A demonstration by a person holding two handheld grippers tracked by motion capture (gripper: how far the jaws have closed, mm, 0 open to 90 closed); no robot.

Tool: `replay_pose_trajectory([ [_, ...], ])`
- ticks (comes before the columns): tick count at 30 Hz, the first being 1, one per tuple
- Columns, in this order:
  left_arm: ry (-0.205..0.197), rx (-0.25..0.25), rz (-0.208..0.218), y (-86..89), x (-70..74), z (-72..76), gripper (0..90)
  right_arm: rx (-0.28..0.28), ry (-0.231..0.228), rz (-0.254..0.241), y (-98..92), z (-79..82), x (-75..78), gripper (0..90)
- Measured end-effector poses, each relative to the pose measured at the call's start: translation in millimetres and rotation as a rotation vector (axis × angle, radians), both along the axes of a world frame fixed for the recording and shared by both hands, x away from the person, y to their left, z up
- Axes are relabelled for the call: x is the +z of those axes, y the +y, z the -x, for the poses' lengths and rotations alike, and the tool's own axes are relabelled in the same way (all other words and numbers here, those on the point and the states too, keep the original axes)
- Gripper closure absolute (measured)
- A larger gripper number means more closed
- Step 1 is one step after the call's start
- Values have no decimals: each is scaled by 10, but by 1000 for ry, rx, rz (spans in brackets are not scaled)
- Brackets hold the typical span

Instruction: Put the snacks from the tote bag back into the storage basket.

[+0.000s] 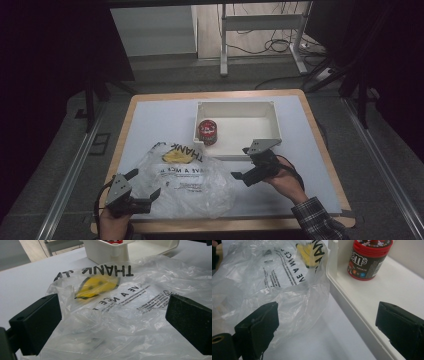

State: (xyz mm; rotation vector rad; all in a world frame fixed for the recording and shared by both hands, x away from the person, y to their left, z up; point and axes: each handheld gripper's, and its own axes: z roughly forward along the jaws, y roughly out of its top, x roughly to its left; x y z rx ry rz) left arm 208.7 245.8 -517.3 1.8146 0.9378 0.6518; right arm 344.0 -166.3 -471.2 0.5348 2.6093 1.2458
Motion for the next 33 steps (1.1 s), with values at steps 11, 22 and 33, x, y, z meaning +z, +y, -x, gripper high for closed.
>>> replay_pose_trajectory([
  [11,0,0,0,-1,0,0,3,-9,1,0,-56,35,-7,52],
  [22,1,-3,-4,-8,-1,0,4,-21,0,-3,-129,76,-7,52],
  [33,0,-4,-6,-10,0,-1,4,-25,2,-4,-205,133,-20,52],
])
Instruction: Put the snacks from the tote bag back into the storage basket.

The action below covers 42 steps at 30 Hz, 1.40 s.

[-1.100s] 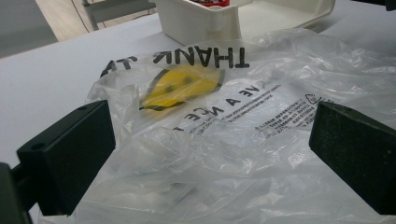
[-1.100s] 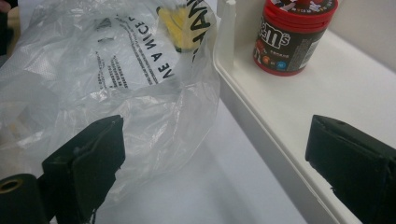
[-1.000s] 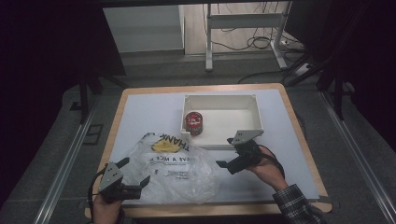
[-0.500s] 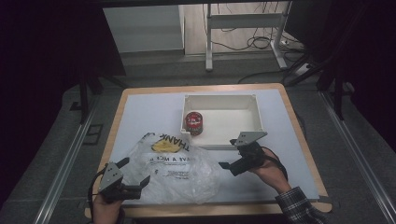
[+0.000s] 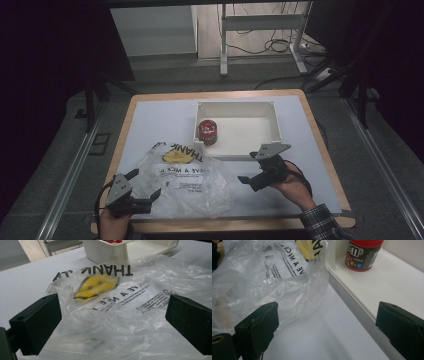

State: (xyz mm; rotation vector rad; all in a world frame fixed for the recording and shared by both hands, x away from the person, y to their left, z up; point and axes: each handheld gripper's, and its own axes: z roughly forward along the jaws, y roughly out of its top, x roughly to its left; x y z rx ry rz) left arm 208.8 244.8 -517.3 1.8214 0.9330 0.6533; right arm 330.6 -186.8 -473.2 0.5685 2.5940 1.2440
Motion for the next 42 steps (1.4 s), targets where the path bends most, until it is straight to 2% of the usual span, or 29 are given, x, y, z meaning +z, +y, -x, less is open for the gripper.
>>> replay_pose_trajectory([
  [42,0,2,-1,-2,0,-1,4,-71,2,-35,-353,139,-18,52],
])
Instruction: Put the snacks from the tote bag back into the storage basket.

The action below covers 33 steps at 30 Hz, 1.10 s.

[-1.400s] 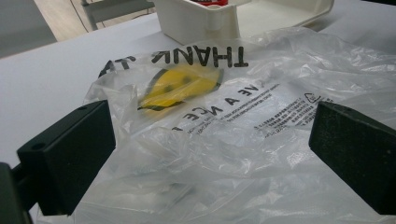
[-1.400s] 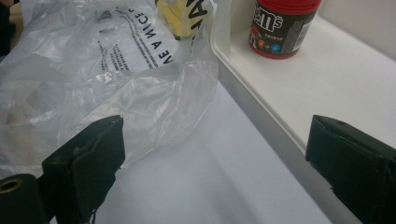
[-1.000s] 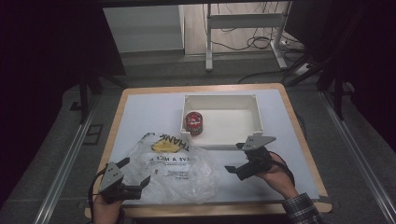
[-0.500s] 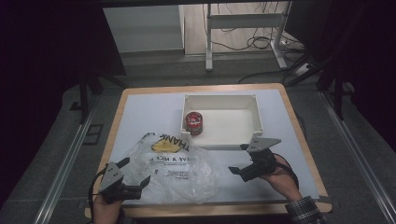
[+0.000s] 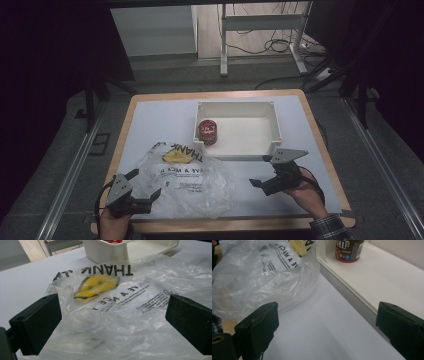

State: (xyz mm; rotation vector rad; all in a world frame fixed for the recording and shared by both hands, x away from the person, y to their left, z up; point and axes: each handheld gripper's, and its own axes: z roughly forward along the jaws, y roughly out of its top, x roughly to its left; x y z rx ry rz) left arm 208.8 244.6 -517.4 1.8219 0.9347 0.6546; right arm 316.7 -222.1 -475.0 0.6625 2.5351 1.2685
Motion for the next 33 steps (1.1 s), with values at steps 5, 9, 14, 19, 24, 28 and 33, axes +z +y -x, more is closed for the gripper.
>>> replay_pose_trajectory([
  [5,0,0,-1,-1,0,0,4,-12,0,-6,-48,10,0,52],
  [9,0,-1,-2,-2,0,0,4,-23,-3,-12,-86,21,3,52],
  [14,0,-1,-2,-2,0,-1,4,-36,-6,-9,-146,35,4,52],
  [19,1,-1,-2,-3,0,-1,4,-53,-11,-12,-209,52,10,52],
  [24,1,-1,-3,-4,-1,-1,4,-79,-13,-13,-298,69,5,52],
  [28,1,-1,-3,-4,-1,-1,4,-95,-11,-11,-364,83,-4,52],
  [33,1,-1,-3,-3,-1,-1,4,-118,-17,1,-435,104,-12,52],
])
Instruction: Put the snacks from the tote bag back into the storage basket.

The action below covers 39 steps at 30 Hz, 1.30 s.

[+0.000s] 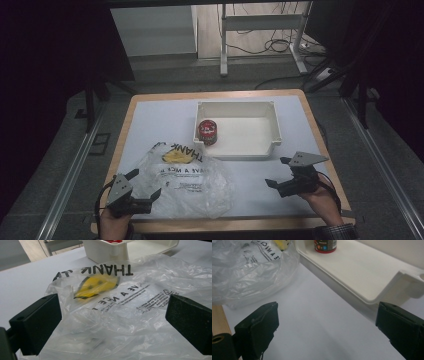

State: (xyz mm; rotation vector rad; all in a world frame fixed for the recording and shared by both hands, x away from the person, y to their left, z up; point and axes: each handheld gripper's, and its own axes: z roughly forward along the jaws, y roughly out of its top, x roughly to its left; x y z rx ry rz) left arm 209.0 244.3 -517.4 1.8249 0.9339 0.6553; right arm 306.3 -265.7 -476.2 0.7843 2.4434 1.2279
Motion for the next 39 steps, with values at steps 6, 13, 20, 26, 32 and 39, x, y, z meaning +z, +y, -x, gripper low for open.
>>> replay_pose_trajectory([
  [6,0,1,1,-1,0,0,4,-29,3,3,-105,32,-12,52],
  [13,-1,4,4,-3,-2,0,4,-69,9,10,-249,81,-35,52],
  [20,-1,4,5,-3,-2,0,4,-108,18,19,-394,125,-66,52],
  [26,-1,5,5,-3,-3,0,4,-137,35,37,-494,145,-112,52],
  [32,-1,5,6,-1,-3,-1,3,-152,56,73,-549,142,-187,52],
  [39,0,4,7,1,-3,-2,4,-161,88,94,-597,123,-257,52],
])
